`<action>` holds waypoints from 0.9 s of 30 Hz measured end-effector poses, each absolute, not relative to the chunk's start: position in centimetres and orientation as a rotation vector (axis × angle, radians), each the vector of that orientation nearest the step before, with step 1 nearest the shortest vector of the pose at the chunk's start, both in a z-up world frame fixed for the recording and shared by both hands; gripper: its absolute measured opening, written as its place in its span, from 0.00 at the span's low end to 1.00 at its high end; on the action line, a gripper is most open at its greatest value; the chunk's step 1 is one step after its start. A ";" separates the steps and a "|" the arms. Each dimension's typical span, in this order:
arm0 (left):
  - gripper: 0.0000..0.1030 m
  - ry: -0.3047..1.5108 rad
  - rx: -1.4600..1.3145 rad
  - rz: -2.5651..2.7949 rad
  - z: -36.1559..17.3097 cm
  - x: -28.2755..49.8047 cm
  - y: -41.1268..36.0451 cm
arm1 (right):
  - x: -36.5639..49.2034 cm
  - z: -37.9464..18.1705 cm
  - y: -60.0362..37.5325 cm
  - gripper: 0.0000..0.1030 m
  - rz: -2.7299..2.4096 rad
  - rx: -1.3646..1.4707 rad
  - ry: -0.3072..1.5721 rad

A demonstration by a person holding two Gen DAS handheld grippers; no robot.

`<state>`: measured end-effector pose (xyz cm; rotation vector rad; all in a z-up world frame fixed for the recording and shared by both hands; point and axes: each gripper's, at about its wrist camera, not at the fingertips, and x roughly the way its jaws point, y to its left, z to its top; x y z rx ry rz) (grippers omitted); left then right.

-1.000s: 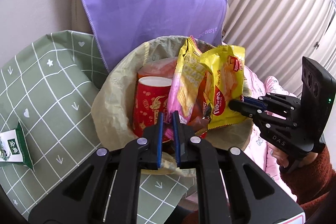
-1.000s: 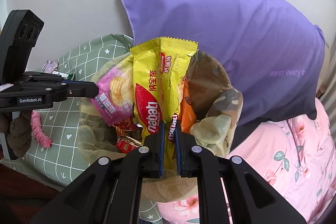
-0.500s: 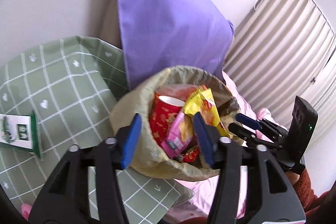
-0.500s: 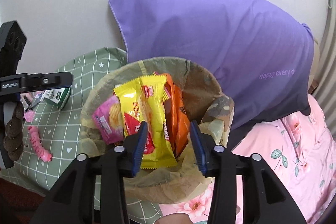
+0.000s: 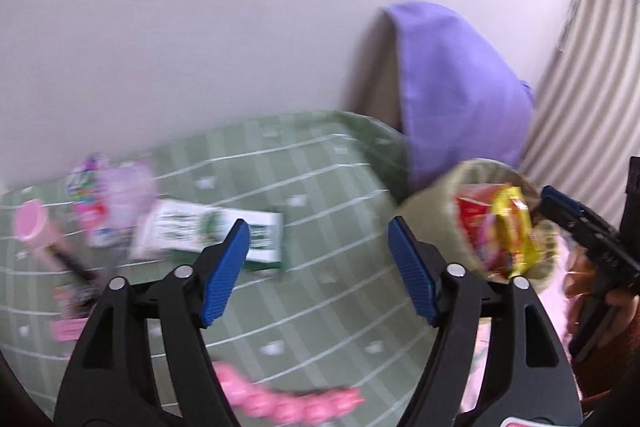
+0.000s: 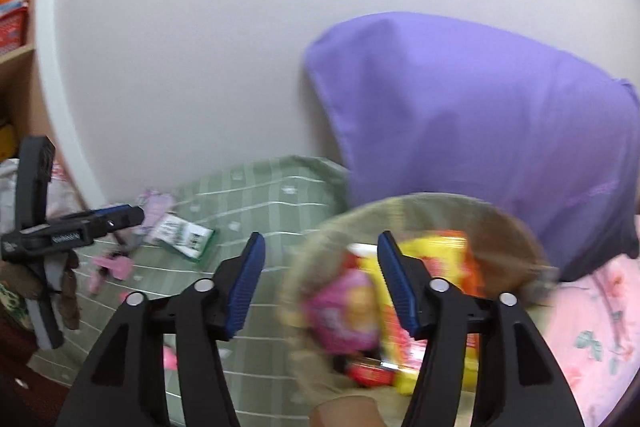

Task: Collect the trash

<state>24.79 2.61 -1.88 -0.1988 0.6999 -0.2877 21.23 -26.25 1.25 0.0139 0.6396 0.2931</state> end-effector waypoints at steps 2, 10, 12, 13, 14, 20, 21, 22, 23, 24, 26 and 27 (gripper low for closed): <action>0.68 0.694 -0.196 -0.218 -2.5 24.3 5.0 | 21.7 0.9 -24.6 0.54 0.344 0.019 0.648; 0.68 0.661 -0.353 0.011 -4.5 23.0 15.0 | 23.5 -0.7 -17.7 0.54 0.472 -0.059 0.720; 0.68 0.639 -0.378 0.040 -4.7 22.3 16.5 | 24.1 -1.2 -16.0 0.54 0.498 -0.067 0.746; 0.68 0.636 -0.382 0.055 -4.9 22.0 17.0 | 24.2 -1.5 -15.4 0.54 0.509 -0.071 0.754; 0.68 0.638 -0.384 0.067 -5.0 21.6 17.5 | 24.5 -2.0 -14.4 0.53 0.529 -0.081 0.770; 0.68 0.663 -0.416 0.138 -6.2 19.6 20.5 | 26.5 -4.3 -7.4 0.49 0.620 -0.144 0.823; 0.68 0.668 -0.416 0.155 -6.3 19.2 21.0 | 26.9 -4.6 -6.3 0.49 0.620 -0.157 0.826; 0.68 0.674 -0.412 0.172 -6.4 18.8 21.5 | 27.6 -5.1 -4.6 0.49 0.627 -0.174 0.835; 0.68 0.683 -0.402 0.187 -6.4 18.5 21.8 | 28.2 -5.6 -3.5 0.49 0.645 -0.180 0.846; 0.68 0.693 -0.388 0.201 -6.4 18.3 22.1 | 28.8 -6.0 -2.3 0.49 0.674 -0.178 0.858; 0.68 0.707 -0.370 0.216 -6.5 18.0 22.7 | 30.4 -6.9 0.3 0.49 0.727 -0.173 0.876; 0.68 0.715 -0.364 0.220 -6.6 17.7 23.0 | 31.2 -7.3 1.5 0.49 0.741 -0.176 0.874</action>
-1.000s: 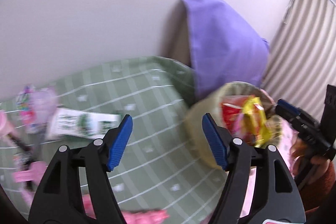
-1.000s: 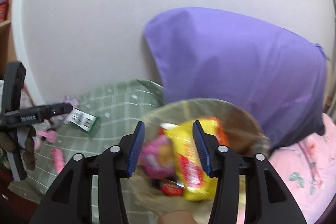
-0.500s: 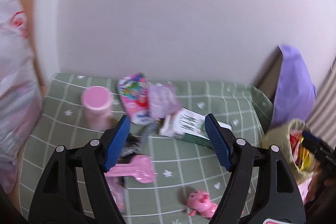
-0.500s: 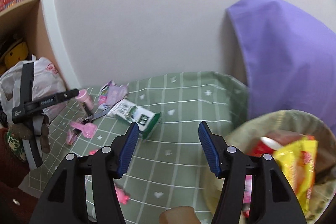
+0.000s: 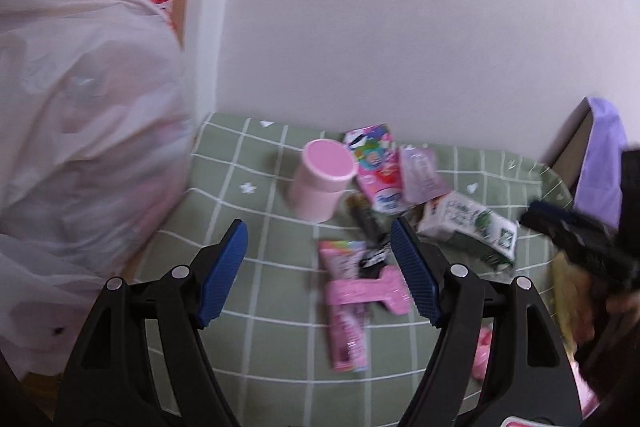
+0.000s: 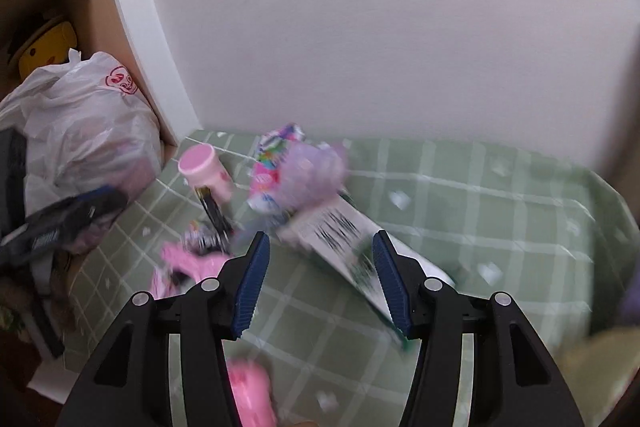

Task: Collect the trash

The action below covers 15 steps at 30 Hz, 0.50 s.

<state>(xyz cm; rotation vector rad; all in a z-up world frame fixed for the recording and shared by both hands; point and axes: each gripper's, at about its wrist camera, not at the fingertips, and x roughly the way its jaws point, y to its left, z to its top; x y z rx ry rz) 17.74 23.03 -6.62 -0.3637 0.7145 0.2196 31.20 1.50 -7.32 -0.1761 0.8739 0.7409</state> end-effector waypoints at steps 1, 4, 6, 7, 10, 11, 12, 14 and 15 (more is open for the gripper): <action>0.68 0.718 -0.364 0.219 -6.7 17.6 23.3 | 31.8 -7.6 2.4 0.49 0.746 -0.178 0.870; 0.68 0.721 -0.373 0.211 -7.1 17.2 23.8 | 34.7 -9.2 5.3 0.49 0.750 -0.163 0.889; 0.68 0.723 -0.379 0.202 -7.4 17.0 23.9 | 36.9 -10.8 6.9 0.49 0.729 -0.160 0.919; 0.68 0.725 -0.380 0.198 -7.6 17.1 24.0 | 37.6 -11.5 7.4 0.49 0.720 -0.160 0.929; 0.68 0.741 -0.374 0.178 -8.2 16.9 24.0 | 39.4 -13.4 8.7 0.43 0.706 -0.160 0.972; 0.68 0.747 -0.373 0.170 -8.3 16.9 23.9 | 39.6 -13.7 9.0 0.39 0.721 -0.158 0.985; 0.68 0.752 -0.374 0.157 -8.5 17.0 23.9 | 39.8 -14.2 9.3 0.29 0.748 -0.153 1.004; 0.68 0.758 -0.386 0.130 -8.8 17.1 24.1 | 39.7 -14.7 9.7 0.12 0.805 -0.135 1.040; 0.68 0.758 -0.393 0.109 -8.8 17.4 24.0 | 39.5 -14.8 9.7 0.07 0.817 -0.131 1.048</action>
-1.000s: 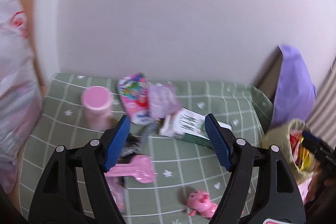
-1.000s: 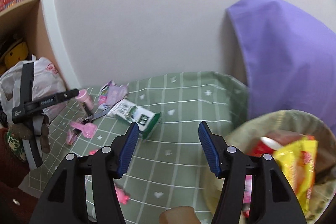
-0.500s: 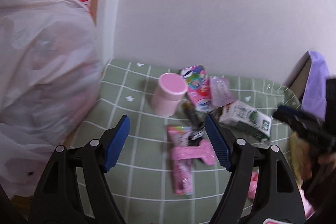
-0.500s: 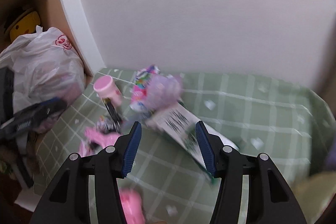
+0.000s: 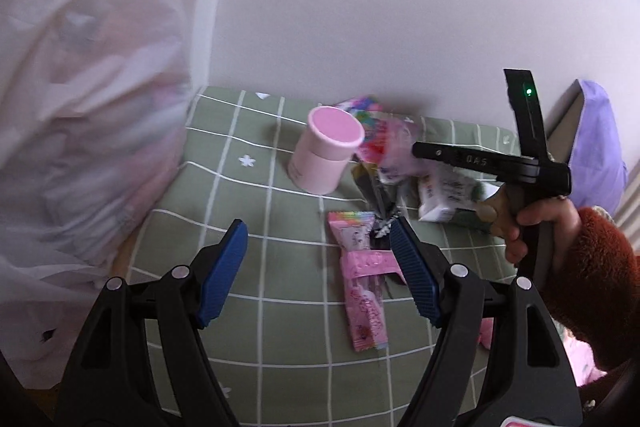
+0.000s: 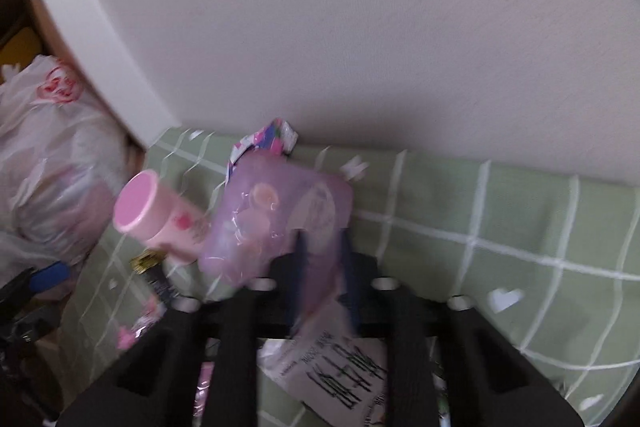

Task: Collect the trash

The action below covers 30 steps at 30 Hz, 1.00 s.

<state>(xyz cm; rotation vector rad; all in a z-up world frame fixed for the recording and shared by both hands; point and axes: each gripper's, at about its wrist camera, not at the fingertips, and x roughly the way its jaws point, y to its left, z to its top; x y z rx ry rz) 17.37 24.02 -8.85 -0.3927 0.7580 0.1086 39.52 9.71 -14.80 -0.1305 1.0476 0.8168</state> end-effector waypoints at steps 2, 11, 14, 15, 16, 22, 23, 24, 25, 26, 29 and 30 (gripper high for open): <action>0.68 0.759 -0.394 0.081 -8.8 17.9 23.7 | 38.4 -14.2 9.0 0.03 0.831 -0.125 1.031; 0.72 0.765 -0.440 -0.002 -9.1 21.7 21.9 | 34.5 -10.0 3.6 0.04 0.830 -0.150 0.951; 0.72 0.745 -0.433 0.002 -8.6 21.6 22.1 | 34.3 -9.8 4.3 0.05 0.871 -0.168 0.894; 0.72 0.745 -0.431 0.008 -8.5 21.4 22.3 | 34.5 -9.9 4.8 0.05 0.902 -0.142 0.894; 0.72 0.747 -0.434 0.014 -8.5 21.3 22.5 | 35.1 -10.2 5.3 0.05 0.938 -0.095 0.910; 0.72 0.753 -0.431 0.049 -8.7 20.0 23.5 | 39.0 -12.1 8.3 0.05 0.853 -0.142 0.930; 0.72 0.759 -0.431 0.055 -8.9 19.9 23.7 | 39.4 -12.5 8.9 0.05 0.839 -0.151 0.935; 0.72 0.762 -0.430 0.059 -9.1 19.8 23.8 | 39.8 -12.7 9.2 0.05 0.834 -0.150 0.936; 0.72 0.767 -0.430 0.064 -9.2 19.7 24.0 | 40.1 -12.7 9.4 0.05 0.834 -0.140 0.930; 0.72 0.770 -0.430 0.064 -9.4 19.6 24.1 | 40.1 -12.5 9.4 0.05 0.837 -0.127 0.915; 0.72 0.775 -0.434 0.030 -9.6 20.0 24.1 | 39.2 -11.5 9.0 0.05 0.829 -0.167 0.872; 0.72 0.769 -0.434 -0.006 -9.5 20.3 23.7 | 38.8 -11.3 8.6 0.05 0.819 -0.190 0.865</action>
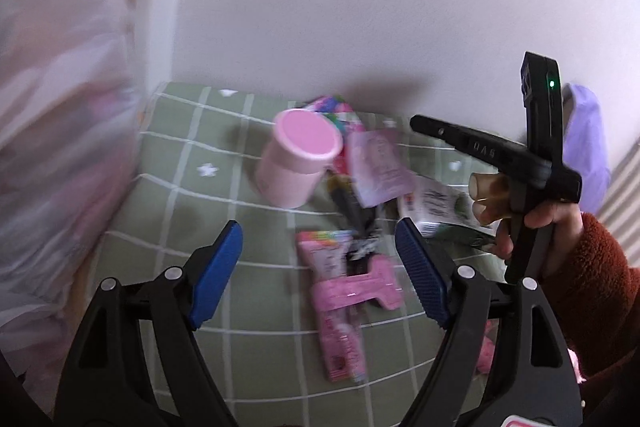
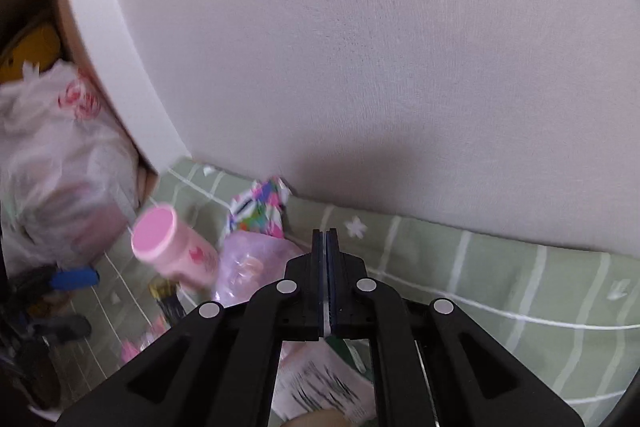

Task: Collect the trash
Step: 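Grasp the white milk carton with the right tool while the left tool grasps the black wrapper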

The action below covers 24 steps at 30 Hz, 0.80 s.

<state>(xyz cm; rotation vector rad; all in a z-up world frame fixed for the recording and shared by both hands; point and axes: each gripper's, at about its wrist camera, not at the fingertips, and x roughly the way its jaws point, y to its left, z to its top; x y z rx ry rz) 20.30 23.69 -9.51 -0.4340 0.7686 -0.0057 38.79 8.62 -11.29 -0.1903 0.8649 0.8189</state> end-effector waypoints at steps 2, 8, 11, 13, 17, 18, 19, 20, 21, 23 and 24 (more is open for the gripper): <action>0.72 0.765 -0.415 -0.051 -9.4 21.3 22.7 | 37.7 -10.9 6.8 0.05 0.780 -0.212 0.849; 0.72 0.790 -0.384 -0.055 -10.1 23.8 21.0 | 35.9 -12.9 -0.9 0.12 0.699 -0.150 0.972; 0.72 0.823 -0.373 -0.049 -10.8 24.1 20.7 | 34.2 -14.2 -2.9 0.43 0.700 -0.102 1.028; 0.72 0.840 -0.363 -0.042 -11.1 24.2 20.6 | 32.8 -14.8 -3.5 0.44 0.713 -0.097 1.018; 0.72 0.855 -0.371 -0.053 -11.2 24.3 20.1 | 31.8 -15.0 -4.2 0.45 0.736 -0.059 1.017; 0.72 0.844 -0.374 -0.060 -10.8 24.7 19.8 | 31.7 -15.0 -4.2 0.45 0.732 -0.058 1.015; 0.72 0.838 -0.373 -0.064 -10.6 24.9 19.6 | 31.6 -15.0 -4.2 0.45 0.730 -0.059 1.014; 0.72 0.833 -0.372 -0.068 -10.4 25.3 19.4 | 31.6 -14.8 -4.4 0.45 0.731 -0.062 1.018; 0.72 0.831 -0.373 -0.076 -10.3 26.0 19.1 | 31.4 -15.0 -4.2 0.45 0.731 -0.066 1.023; 0.72 0.831 -0.374 -0.088 -10.4 27.4 18.3 | 31.0 -14.9 -4.5 0.48 0.729 -0.083 1.031; 0.72 0.836 -0.357 -0.073 -10.7 28.2 17.8 | 30.8 -15.0 -4.5 0.50 0.727 -0.087 1.034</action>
